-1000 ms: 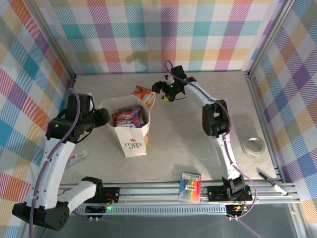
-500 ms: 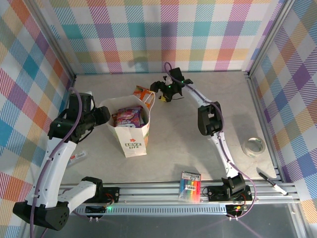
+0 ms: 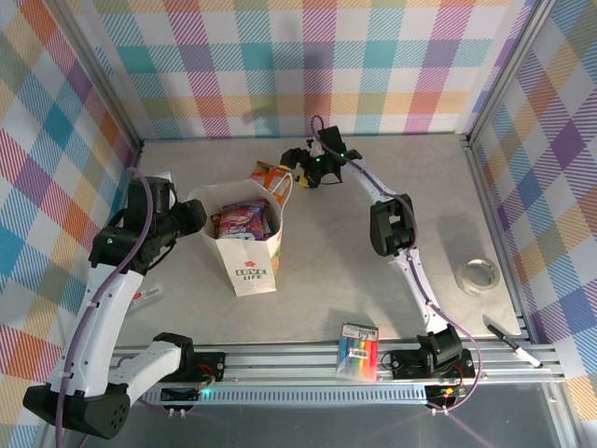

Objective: Place the snacks into the paper bag

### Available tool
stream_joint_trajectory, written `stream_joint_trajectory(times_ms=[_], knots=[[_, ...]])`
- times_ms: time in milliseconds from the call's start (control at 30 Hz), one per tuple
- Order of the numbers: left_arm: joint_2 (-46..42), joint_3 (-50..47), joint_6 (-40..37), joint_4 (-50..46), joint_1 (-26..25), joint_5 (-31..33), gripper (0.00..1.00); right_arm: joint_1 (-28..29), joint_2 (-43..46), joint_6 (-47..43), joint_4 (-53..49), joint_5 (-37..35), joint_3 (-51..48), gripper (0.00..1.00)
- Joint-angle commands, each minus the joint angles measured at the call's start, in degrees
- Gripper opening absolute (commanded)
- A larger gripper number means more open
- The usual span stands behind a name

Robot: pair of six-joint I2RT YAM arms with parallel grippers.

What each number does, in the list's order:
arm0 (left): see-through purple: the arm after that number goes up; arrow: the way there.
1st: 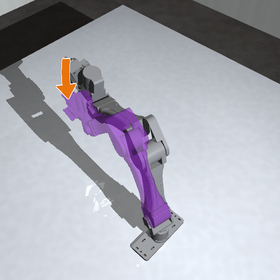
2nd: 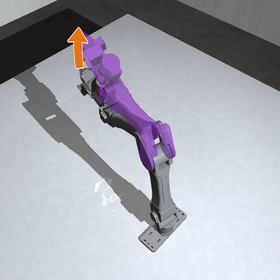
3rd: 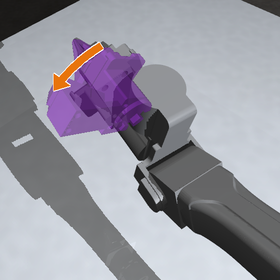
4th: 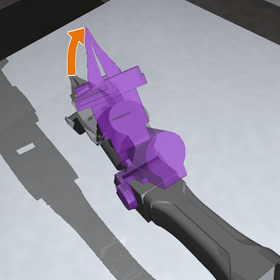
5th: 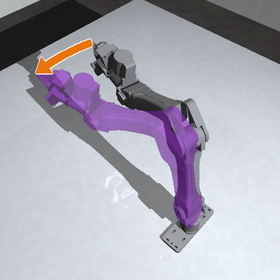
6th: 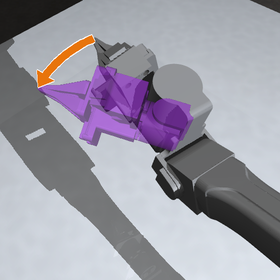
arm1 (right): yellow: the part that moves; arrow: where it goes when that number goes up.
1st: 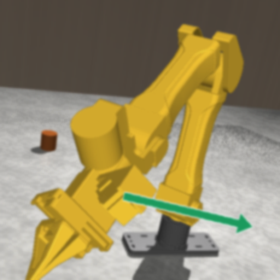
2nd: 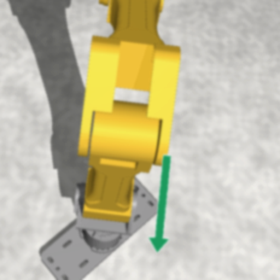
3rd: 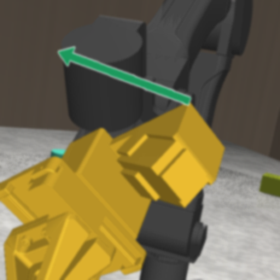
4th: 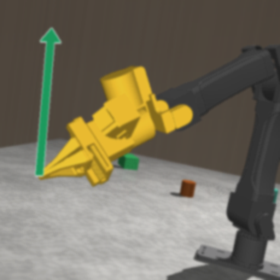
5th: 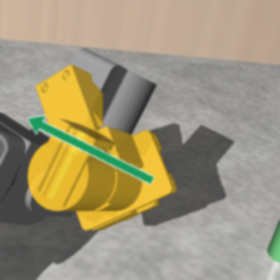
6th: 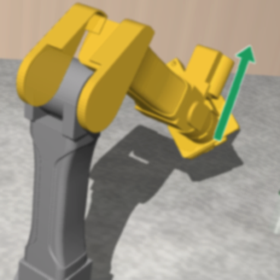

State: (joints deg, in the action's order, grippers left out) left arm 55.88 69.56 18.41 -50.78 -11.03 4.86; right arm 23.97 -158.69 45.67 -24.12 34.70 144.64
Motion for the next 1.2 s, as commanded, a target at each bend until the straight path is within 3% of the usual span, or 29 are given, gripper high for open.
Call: stream_joint_trajectory(times_ms=[0, 600, 700, 933, 1167], knots=[[-1.25, -0.57, -0.63, 0.78, 1.01, 0.70, 0.50, 2.36, -3.19, 1.20, 0.93, 0.28, 1.08, 0.87], [-1.12, 0.31, -0.57, -1.55, 0.99, 1.02, 0.49, 8.39, -3.65, -0.17, -8.75, -7.07, 1.55, 0.80], [-1.64, 0.64, -0.50, -2.27, 1.01, 1.28, 0.49, 8.63, -3.56, -0.78, -11.20, -9.61, 1.35, 0.71], [-2.49, 1.35, -0.27, -3.40, 1.02, 1.74, 0.49, 9.10, -2.55, -2.12, -12.75, -12.32, 0.17, 0.32], [-2.96, 1.61, 0.35, -4.03, 1.01, 2.13, 0.49, 8.91, -0.48, -3.11, -12.38, -13.14, -0.53, 0.14]])
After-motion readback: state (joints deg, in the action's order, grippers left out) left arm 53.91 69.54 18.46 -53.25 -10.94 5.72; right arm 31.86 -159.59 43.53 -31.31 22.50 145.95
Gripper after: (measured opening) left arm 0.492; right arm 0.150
